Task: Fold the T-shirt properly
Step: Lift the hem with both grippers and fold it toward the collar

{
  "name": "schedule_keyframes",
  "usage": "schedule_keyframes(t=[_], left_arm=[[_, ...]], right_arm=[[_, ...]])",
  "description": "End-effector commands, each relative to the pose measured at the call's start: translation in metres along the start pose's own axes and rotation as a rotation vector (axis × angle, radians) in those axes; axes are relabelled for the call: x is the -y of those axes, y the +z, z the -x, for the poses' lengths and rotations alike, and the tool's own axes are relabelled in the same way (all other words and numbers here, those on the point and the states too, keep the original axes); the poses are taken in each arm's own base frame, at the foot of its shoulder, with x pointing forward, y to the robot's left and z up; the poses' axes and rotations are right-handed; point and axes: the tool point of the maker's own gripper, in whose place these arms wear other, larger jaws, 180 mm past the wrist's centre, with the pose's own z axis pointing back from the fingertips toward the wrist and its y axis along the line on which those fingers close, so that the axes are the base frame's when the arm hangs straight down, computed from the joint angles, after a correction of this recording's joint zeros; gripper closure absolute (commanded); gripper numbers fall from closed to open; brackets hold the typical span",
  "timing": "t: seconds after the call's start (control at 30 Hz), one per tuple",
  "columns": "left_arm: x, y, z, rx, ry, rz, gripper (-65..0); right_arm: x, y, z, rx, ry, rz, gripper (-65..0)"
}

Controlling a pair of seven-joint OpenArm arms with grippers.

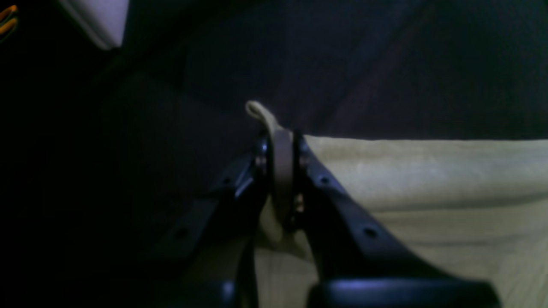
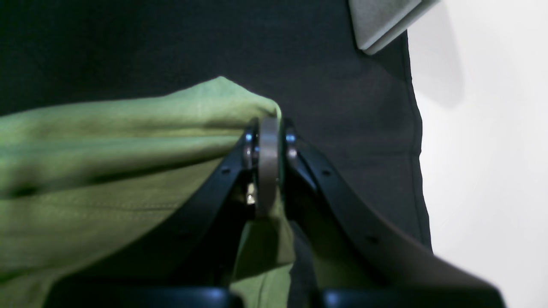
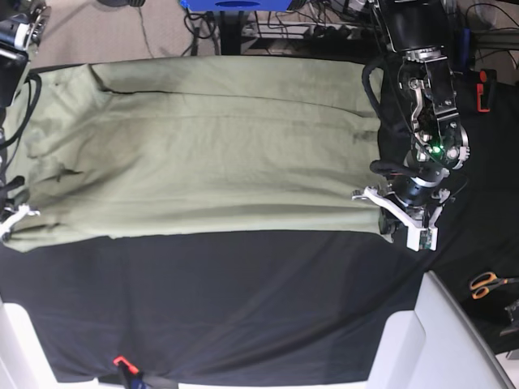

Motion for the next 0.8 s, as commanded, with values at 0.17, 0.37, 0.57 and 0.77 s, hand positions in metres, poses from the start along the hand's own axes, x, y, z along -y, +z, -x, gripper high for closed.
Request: schedule_keyframes(t=[0.17,0.37,0.57,0.77], left_arm=[[-0.003,0.009,-0.024,0.079,-0.017,-0.013,0.0],[0.006,0.027,-0.029,0.111,-0.032,-0.007,0.0],[0.005,0.031,-0.006,0.058,-0.038,-0.011,0.0],[0.003,0.040,0.021,-0.002,-0.044,-0.013,0.0]], right_arm=[[0.016,0.001,-0.025,0.065,0.004,0.040,0.0],[0.006,0.002,-0.024,0.067,0.014,0.003,0.0],[0.010,0.019,-0.004,-0.046,0.057,0.019,0.0],[0.000,0.037,0.024,-0.164,0.080,0.016,0.0]])
